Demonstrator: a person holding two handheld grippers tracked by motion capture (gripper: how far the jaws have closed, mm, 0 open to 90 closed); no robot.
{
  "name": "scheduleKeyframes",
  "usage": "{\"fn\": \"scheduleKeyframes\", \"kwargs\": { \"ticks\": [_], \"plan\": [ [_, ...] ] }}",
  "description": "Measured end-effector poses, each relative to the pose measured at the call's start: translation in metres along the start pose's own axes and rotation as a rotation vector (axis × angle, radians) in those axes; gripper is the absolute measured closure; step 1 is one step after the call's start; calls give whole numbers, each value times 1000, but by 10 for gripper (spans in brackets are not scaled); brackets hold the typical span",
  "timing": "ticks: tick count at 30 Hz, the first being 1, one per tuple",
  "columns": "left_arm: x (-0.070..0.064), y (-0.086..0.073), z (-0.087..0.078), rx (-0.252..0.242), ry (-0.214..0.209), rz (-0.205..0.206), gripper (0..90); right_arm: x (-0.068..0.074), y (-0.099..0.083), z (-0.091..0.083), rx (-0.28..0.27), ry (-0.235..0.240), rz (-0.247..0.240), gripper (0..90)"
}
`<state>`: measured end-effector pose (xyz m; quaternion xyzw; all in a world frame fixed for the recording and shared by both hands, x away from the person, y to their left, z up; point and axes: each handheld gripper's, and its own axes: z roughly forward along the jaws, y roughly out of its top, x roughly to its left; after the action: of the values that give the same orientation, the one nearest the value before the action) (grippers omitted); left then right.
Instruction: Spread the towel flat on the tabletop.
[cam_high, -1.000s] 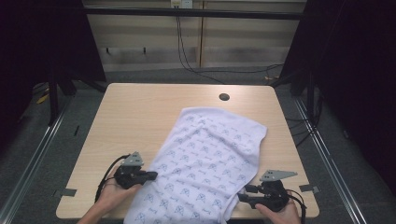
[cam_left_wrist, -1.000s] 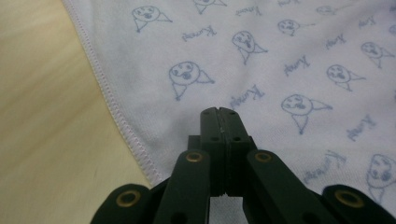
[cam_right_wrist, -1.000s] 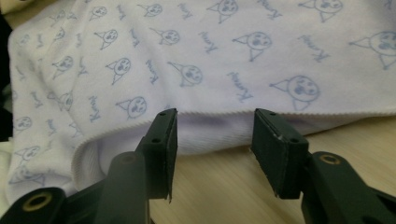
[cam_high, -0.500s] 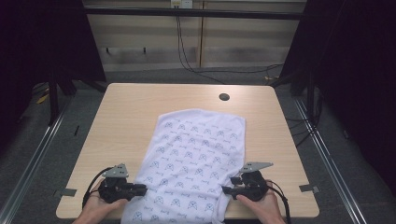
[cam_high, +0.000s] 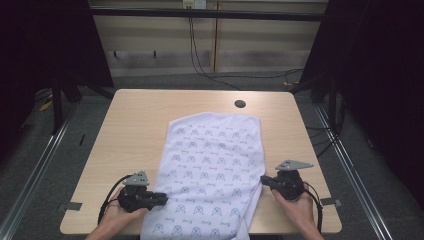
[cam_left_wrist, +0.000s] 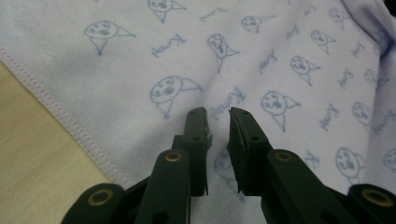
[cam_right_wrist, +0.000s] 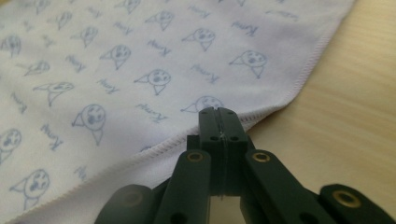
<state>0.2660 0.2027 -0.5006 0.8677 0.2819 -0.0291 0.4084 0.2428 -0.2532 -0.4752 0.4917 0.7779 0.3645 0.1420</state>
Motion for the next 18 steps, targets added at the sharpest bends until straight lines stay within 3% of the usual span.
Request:
{"fn": "scheduleKeyframes", "kwargs": {
  "ticks": [2, 5, 7, 9, 13, 16, 18],
  "plan": [
    [-1, 7, 8, -1, 11, 2, 770, -7, 1, 4, 11, -38, -29, 900],
    [-4, 15, 15, 12, 32, 0, 754, -20, 3, 7, -29, -18, 2, 884],
    [-10, 13, 13, 26, 46, 35, 765, -16, 1, 1, -43, -21, 13, 744],
    [-13, 5, 6, 35, 34, 16, 813, -4, -3, -7, -55, 12, 16, 693],
    [-16, -11, -10, 46, -2, -27, 842, 39, -19, -16, -19, 208, -40, 669],
    [-14, -15, -14, 35, -10, -46, 841, 63, -25, -9, 54, 250, -77, 604],
    [-11, -11, -12, 21, -10, -32, 760, 71, -23, 1, 82, 242, -94, 552]
  ]
}}
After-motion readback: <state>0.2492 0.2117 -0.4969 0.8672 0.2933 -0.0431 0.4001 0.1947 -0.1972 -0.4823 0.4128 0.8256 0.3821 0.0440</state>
